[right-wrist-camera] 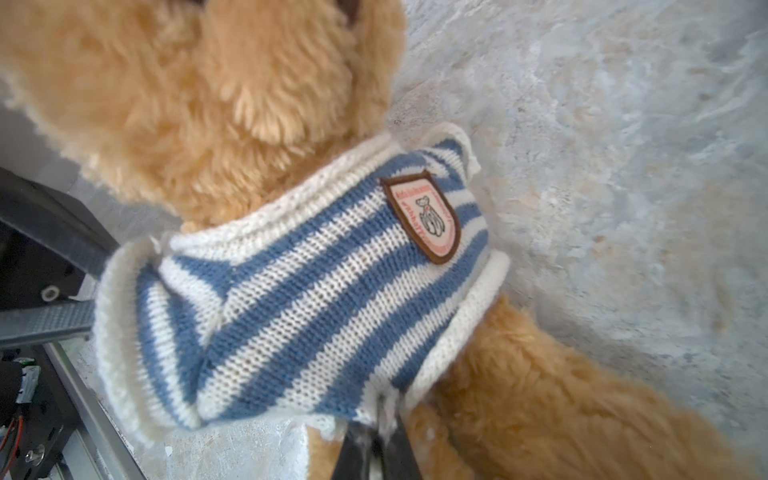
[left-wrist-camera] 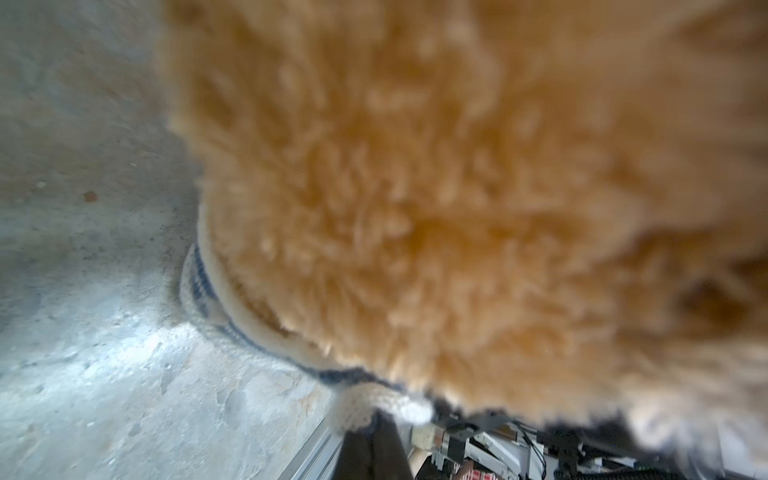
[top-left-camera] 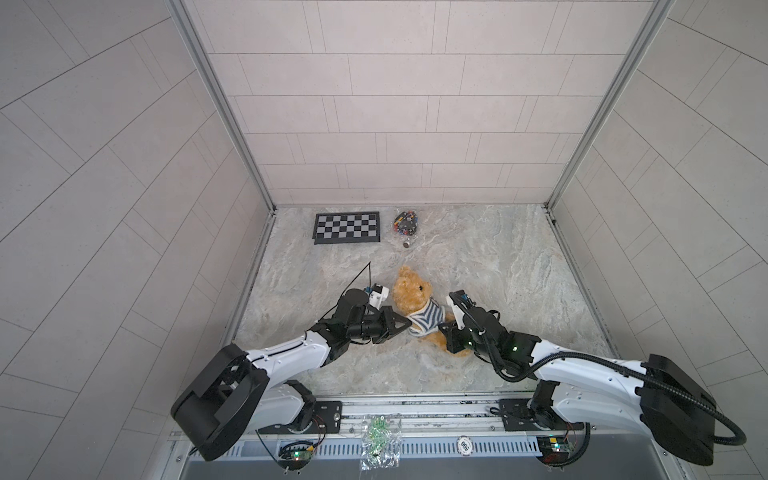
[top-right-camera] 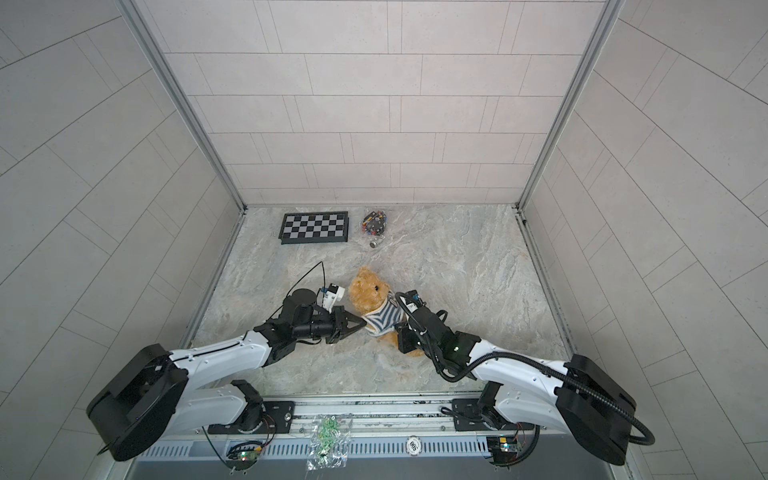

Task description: Dress the teddy bear

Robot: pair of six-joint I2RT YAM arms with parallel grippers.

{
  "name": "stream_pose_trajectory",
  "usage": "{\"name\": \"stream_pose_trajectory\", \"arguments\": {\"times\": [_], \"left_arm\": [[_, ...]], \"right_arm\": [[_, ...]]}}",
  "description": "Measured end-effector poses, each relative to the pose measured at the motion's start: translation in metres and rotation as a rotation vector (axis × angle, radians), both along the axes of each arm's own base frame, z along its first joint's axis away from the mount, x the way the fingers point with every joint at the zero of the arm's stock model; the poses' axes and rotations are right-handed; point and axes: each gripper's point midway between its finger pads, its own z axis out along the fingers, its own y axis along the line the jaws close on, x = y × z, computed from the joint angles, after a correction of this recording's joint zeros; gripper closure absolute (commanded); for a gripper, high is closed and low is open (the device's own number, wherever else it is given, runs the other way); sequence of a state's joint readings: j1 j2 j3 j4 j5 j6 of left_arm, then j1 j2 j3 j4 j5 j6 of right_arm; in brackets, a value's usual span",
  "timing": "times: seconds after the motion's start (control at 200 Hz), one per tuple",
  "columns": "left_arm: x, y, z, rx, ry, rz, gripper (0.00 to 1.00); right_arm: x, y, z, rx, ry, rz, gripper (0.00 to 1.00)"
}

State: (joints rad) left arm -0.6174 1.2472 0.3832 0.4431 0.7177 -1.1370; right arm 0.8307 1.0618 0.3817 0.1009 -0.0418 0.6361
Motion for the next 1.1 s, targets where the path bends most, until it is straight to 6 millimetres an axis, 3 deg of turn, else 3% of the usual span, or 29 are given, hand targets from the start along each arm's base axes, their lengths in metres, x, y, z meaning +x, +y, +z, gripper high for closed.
{"name": "stream_pose_trajectory", "arguments": {"times": [0.12,0.3,0.395,0.626,0.971,1.101], "left_arm": [[0.006,0.002,0.007,0.010,-0.036,-0.034,1.00],[0.006,0.002,0.010,0.030,-0.058,-0.069,1.00],[0.003,0.003,0.009,0.056,-0.063,-0.075,0.85],[-0.008,-0.002,0.013,0.135,-0.096,-0.068,0.73],[-0.026,-0.018,0.043,0.241,-0.235,-0.062,0.90],[-0.029,-0.028,0.040,0.279,-0.255,-0.067,0.90]], "right_arm": [[0.002,-0.012,0.003,0.011,-0.011,-0.018,1.00],[-0.001,-0.013,0.009,0.017,-0.029,0.012,1.00],[-0.003,-0.011,0.009,0.017,-0.028,0.026,1.00],[-0.007,-0.011,0.001,-0.023,-0.009,0.034,1.00],[-0.009,-0.006,0.002,-0.024,-0.022,0.047,1.00],[-0.010,-0.004,0.004,-0.018,-0.028,0.053,1.00]]}}
